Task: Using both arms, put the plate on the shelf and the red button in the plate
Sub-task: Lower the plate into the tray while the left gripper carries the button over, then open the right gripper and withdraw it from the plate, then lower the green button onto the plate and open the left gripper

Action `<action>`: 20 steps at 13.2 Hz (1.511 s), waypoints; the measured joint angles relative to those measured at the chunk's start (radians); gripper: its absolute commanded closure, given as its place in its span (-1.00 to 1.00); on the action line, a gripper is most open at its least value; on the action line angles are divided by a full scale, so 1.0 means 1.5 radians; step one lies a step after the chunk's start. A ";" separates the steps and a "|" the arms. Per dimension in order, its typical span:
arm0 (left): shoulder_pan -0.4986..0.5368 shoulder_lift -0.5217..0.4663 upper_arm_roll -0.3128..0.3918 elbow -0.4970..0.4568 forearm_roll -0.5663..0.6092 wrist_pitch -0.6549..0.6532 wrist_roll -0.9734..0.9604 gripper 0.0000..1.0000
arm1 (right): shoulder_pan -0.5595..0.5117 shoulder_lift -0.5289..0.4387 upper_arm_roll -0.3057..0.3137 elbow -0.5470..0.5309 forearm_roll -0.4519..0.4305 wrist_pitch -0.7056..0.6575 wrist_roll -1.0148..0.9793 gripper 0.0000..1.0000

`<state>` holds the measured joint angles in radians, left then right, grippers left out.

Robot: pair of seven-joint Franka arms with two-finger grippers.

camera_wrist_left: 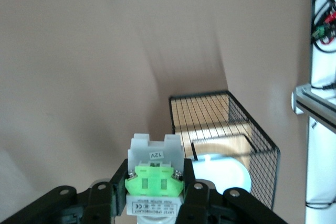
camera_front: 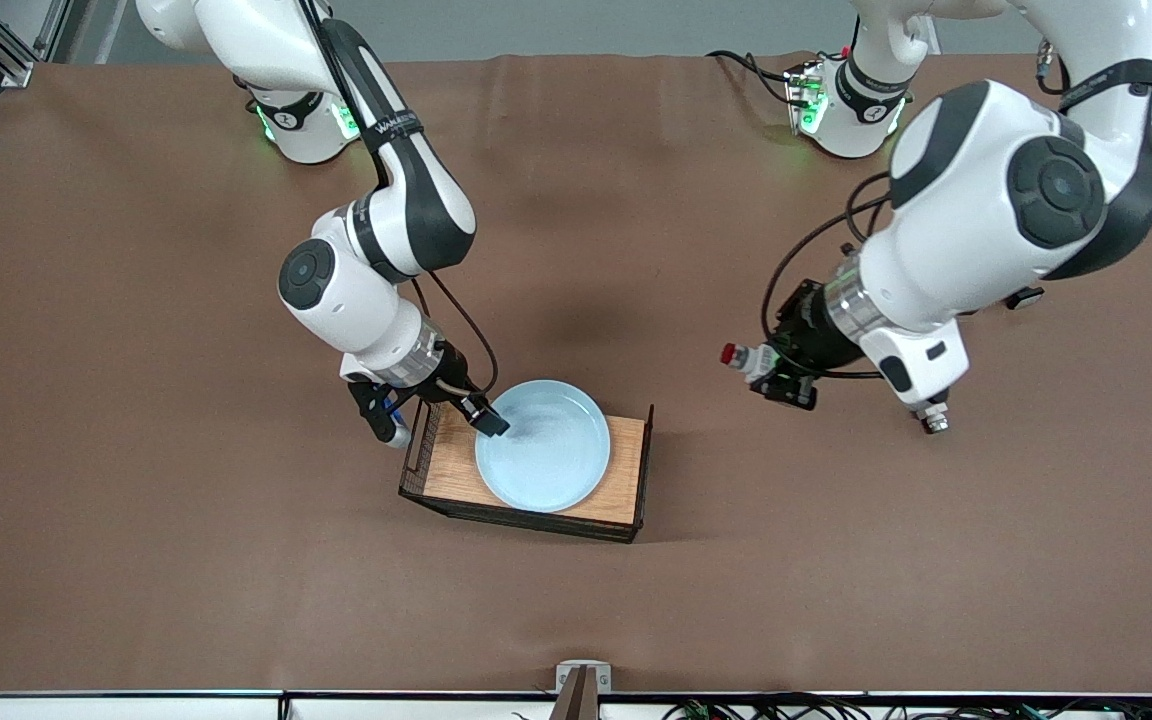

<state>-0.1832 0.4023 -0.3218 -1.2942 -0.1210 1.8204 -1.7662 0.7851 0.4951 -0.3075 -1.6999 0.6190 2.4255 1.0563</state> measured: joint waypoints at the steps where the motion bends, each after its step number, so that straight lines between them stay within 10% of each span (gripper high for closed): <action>1: -0.015 0.000 0.000 0.000 0.000 0.016 -0.021 0.99 | 0.003 0.000 0.001 0.005 0.000 -0.001 0.026 -1.00; 5: -0.056 0.021 0.002 0.000 0.000 0.074 -0.072 0.99 | 0.012 -0.018 0.001 0.020 0.001 -0.038 0.069 -1.00; 9: -0.096 0.058 0.018 0.000 0.000 0.128 -0.079 0.98 | -0.030 -0.074 -0.013 0.099 -0.031 -0.309 0.043 -1.00; 14: -0.258 0.120 0.168 0.030 0.000 0.175 -0.110 0.98 | -0.168 -0.133 -0.018 0.145 -0.182 -0.569 -0.265 -1.00; 20: -0.297 0.191 0.193 0.053 0.000 0.251 -0.187 0.98 | -0.336 -0.150 -0.019 0.129 -0.241 -0.618 -0.632 -1.00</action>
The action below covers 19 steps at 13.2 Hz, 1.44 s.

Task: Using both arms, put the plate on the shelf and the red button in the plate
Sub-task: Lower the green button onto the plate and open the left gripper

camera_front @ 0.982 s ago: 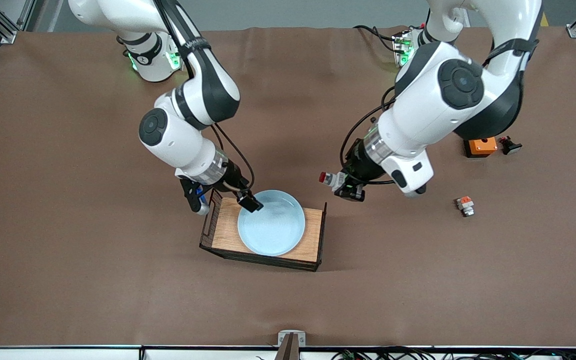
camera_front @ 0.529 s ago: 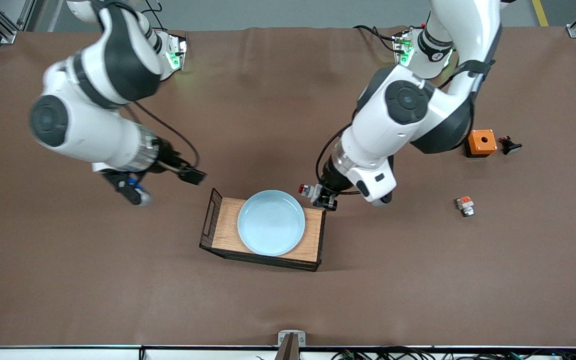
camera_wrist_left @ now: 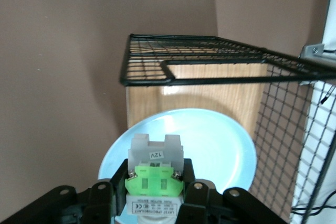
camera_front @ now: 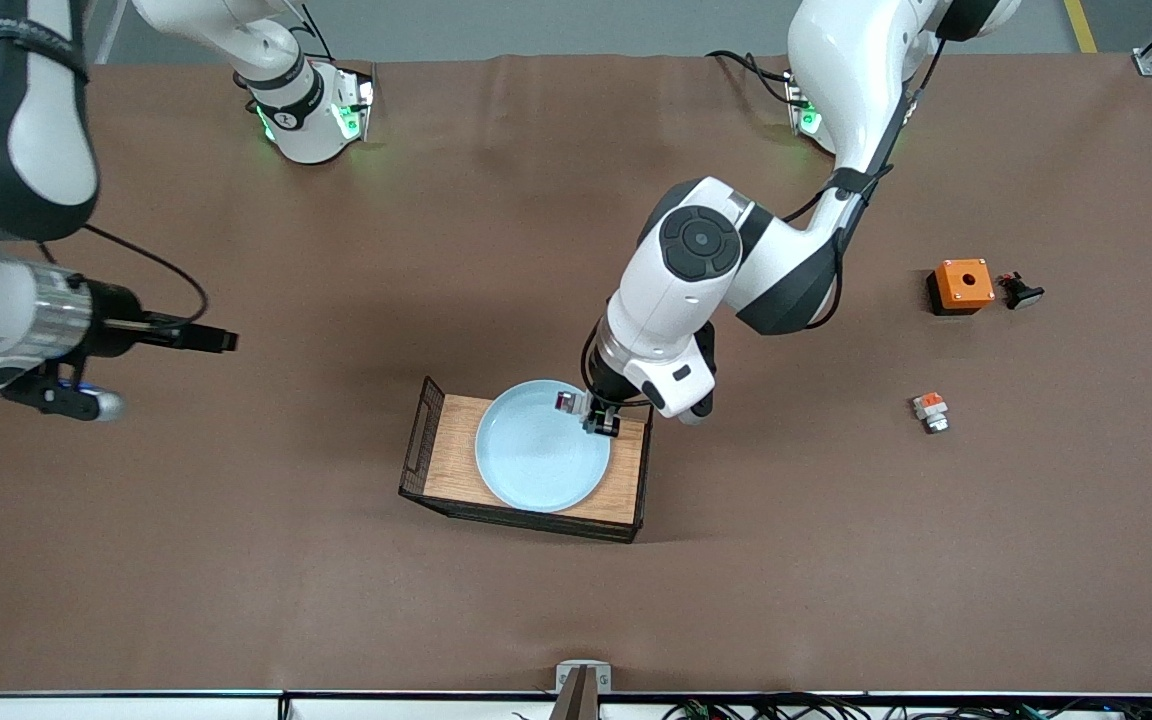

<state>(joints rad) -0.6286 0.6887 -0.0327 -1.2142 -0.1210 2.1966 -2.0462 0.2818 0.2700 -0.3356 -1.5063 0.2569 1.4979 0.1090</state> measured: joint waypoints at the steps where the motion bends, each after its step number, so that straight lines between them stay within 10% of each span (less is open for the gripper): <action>1: 0.001 0.002 0.001 0.001 0.000 0.005 -0.014 0.98 | -0.012 -0.003 0.000 -0.006 -0.010 0.000 -0.034 -1.00; 8: 0.000 0.035 0.001 0.016 -0.025 0.055 -0.107 0.97 | -0.089 -0.092 0.091 -0.018 -0.131 0.007 -0.076 -1.00; 16: -0.005 0.080 -0.002 0.046 -0.044 0.093 -0.108 0.86 | -0.186 -0.155 0.179 0.006 -0.137 -0.066 -0.077 -1.00; 18: -0.008 0.086 -0.005 0.048 -0.044 0.104 -0.108 0.38 | -0.187 -0.162 0.180 0.007 -0.138 -0.080 -0.077 -1.00; 19: -0.010 0.088 -0.006 0.048 -0.044 0.107 -0.108 -0.30 | -0.187 -0.165 0.180 0.006 -0.138 -0.083 -0.077 -1.00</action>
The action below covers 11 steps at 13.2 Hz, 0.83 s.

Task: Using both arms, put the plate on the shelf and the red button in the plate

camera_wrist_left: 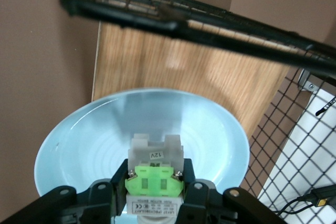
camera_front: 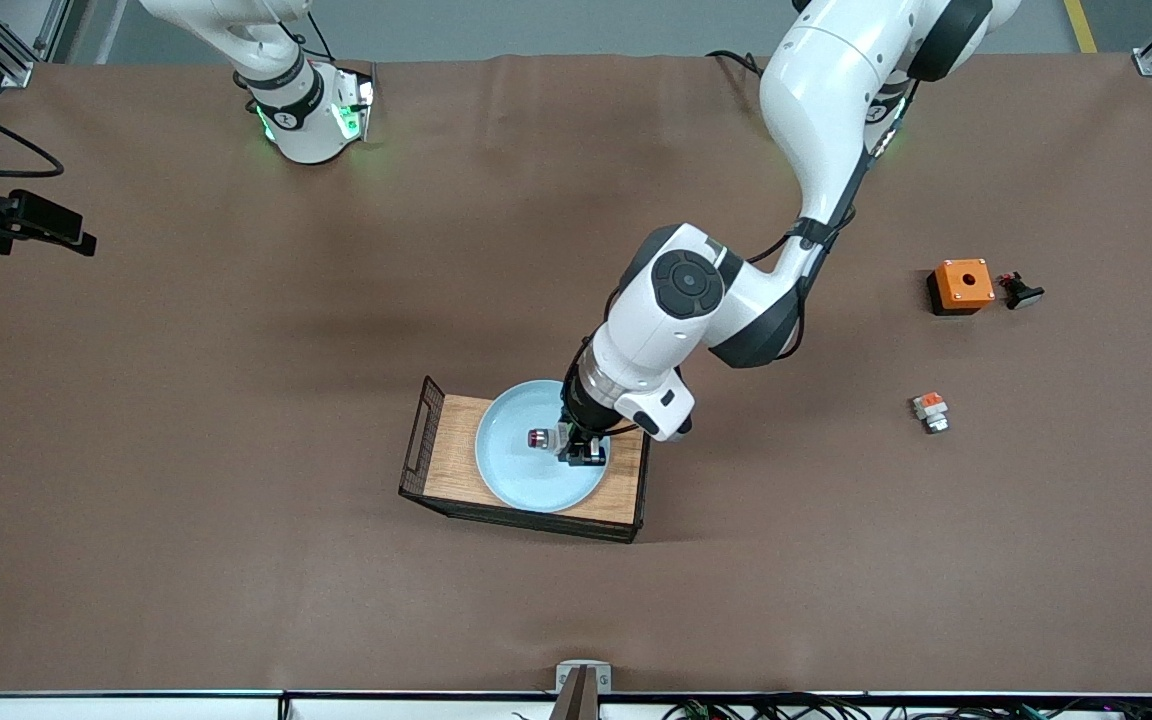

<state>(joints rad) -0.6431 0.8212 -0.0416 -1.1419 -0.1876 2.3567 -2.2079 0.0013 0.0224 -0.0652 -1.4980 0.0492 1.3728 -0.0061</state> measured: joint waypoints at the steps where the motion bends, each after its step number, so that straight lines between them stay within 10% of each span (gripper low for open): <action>1: -0.002 0.001 0.000 0.001 0.000 0.001 0.001 -0.99 | -0.001 -0.006 0.000 -0.007 -0.001 0.000 0.000 -1.00; 11: 0.042 -0.058 0.009 0.056 0.000 -0.207 0.193 -1.00 | -0.004 -0.067 0.001 -0.081 -0.019 0.022 0.000 -1.00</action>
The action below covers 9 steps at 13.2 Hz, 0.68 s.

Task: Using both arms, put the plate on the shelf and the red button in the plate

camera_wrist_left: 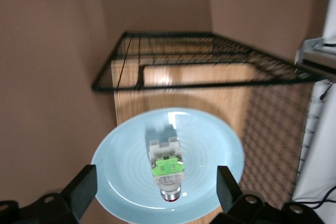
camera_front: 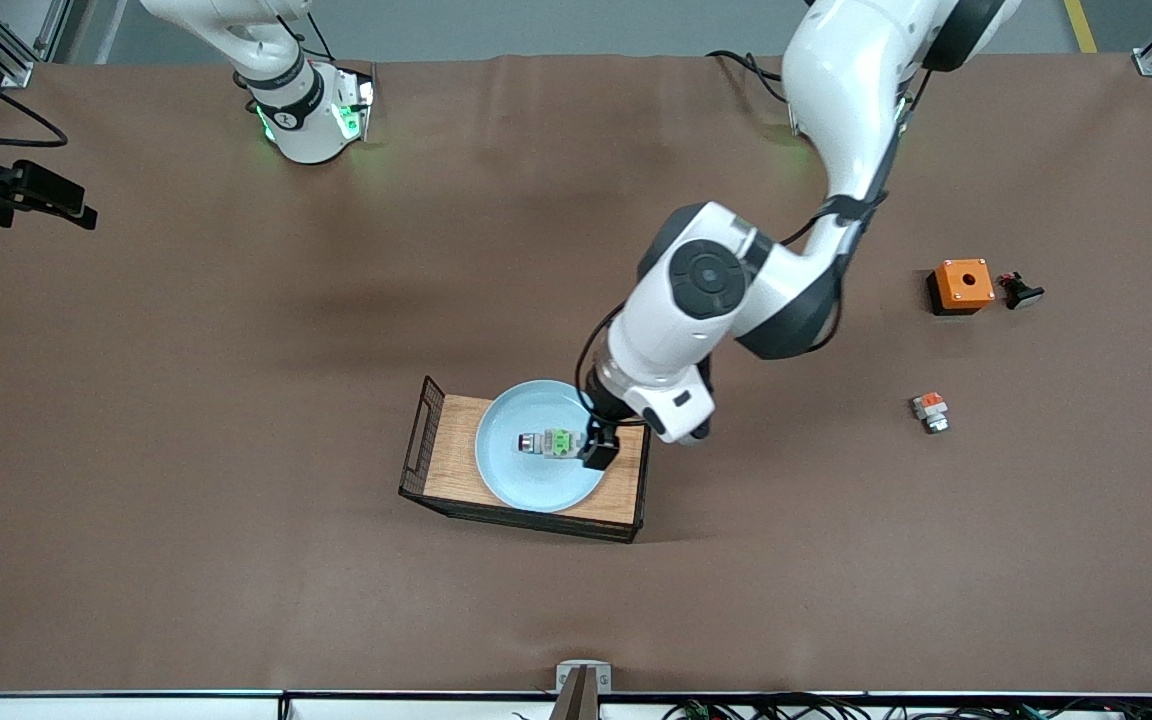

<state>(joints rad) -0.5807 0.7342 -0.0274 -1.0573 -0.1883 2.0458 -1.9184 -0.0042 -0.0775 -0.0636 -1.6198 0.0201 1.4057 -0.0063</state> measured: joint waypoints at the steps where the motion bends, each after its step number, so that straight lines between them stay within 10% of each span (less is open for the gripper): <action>1: 0.024 -0.024 0.000 0.002 -0.009 -0.030 0.037 -1.00 | 0.000 0.000 0.000 0.003 -0.001 0.002 0.000 -1.00; 9: 0.230 -0.140 0.005 0.001 -0.069 -0.292 0.544 -1.00 | -0.002 -0.005 0.001 0.026 -0.010 0.002 0.000 -1.00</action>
<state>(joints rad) -0.2364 0.5242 -0.0204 -1.0565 -0.2915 1.6074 -1.1031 -0.0072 -0.0845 -0.0628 -1.5802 0.0055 1.4092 -0.0064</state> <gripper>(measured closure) 0.000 0.000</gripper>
